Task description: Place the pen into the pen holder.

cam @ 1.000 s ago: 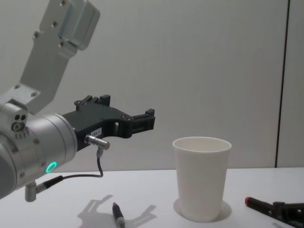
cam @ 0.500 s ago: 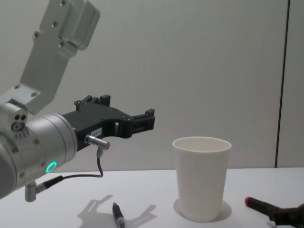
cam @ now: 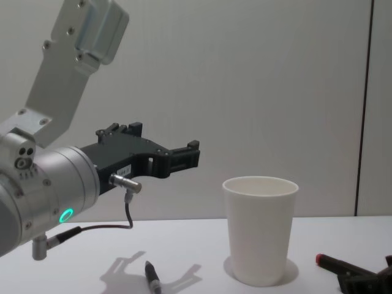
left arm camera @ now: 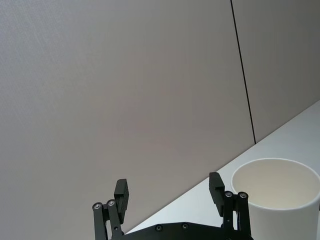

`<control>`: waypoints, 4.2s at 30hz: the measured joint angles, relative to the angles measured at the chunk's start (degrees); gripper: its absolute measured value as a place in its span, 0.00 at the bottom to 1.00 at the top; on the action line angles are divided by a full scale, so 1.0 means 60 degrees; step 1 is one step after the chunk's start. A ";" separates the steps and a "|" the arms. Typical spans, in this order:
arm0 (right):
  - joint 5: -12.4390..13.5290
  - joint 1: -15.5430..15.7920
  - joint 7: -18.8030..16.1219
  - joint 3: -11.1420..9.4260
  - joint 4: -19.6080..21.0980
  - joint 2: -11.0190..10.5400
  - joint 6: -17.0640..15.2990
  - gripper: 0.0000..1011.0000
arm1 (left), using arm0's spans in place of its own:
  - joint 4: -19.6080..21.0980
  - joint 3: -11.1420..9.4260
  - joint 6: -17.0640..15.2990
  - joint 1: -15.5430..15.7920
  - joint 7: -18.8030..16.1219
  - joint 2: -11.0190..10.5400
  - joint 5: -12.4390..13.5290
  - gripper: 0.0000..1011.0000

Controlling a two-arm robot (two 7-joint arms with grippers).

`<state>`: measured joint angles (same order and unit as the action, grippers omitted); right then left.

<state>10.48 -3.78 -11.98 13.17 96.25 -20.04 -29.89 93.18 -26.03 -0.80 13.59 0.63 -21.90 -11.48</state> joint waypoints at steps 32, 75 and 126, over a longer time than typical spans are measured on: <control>-0.0009 -0.0059 -0.0096 0.0032 -0.0133 0.0073 -0.0026 0.77 | 0.0000 0.0000 0.0000 0.0000 0.0000 0.0000 0.0000 0.99; 0.0420 -0.0127 0.0263 -0.0080 -0.0274 0.0225 -0.0064 0.17 | 0.0000 0.0000 0.0000 0.0000 -0.0001 0.0000 0.0000 0.99; 0.1300 -0.0930 -0.0562 -0.0268 -0.0781 0.0700 0.4960 0.17 | 0.0000 0.0000 0.0000 0.0000 -0.0001 0.0000 0.0001 0.99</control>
<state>18.28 -9.36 -15.35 11.56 91.57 -15.84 -0.12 93.18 -26.02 -0.80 13.59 0.62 -21.89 -11.48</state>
